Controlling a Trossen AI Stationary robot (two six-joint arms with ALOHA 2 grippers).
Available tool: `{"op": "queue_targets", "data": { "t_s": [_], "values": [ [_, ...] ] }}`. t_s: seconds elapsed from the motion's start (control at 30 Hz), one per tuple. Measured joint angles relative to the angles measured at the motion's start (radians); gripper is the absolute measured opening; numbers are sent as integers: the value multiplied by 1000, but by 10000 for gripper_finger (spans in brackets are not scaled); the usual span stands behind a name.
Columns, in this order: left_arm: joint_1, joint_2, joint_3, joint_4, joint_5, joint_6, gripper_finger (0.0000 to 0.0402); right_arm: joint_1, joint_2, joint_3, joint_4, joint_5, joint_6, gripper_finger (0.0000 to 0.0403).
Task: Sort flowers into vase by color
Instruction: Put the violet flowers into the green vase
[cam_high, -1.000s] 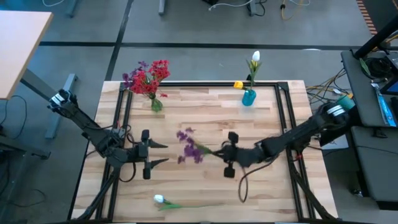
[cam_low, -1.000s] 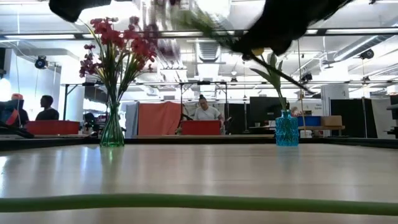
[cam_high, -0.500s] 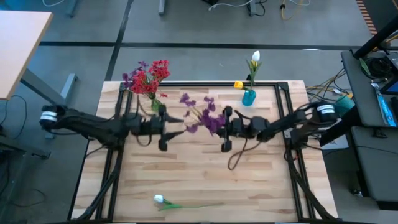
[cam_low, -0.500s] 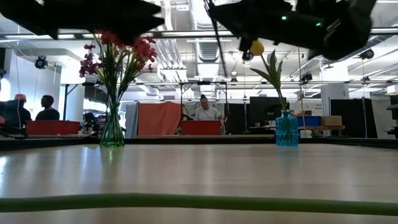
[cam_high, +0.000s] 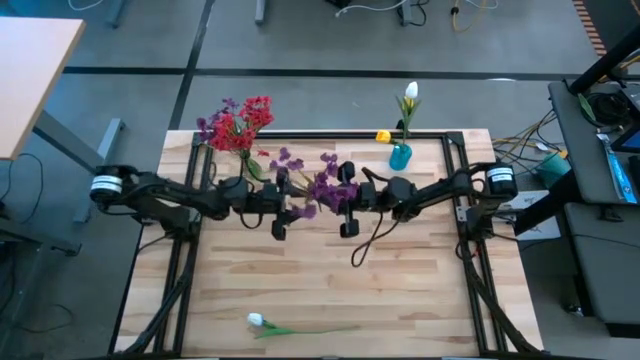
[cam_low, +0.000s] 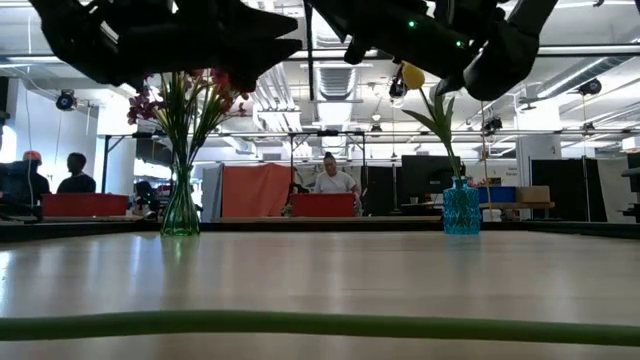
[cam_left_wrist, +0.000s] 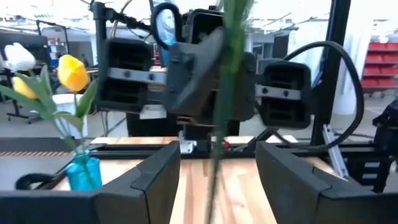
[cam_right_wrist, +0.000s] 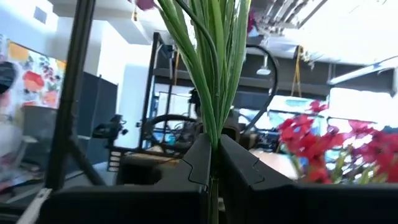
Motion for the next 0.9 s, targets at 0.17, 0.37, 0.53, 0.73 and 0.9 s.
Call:
{"op": "queue_targets", "data": {
  "t_s": [0.17, 0.37, 0.53, 0.73, 0.9],
  "values": [
    [0, 85, 76, 8, 2, -2, 188, 1, 13, 18, -2, -1, -59, 12],
    [0, 145, 111, 3, 0, 23, 103, -1, 13, 15, -8, 11, -118, 13],
    [14, 123, 93, -10, -35, 23, 13, -14, -7, 10, -55, 42, -95, 27],
    [14, 24, 82, -200, -148, 30, 3, -41, -89, 10, -263, 53, -30, 95],
    [14, -36, 81, -327, -187, 29, 2, -51, -165, 93, -608, 61, 4, 156]
  ]
}}
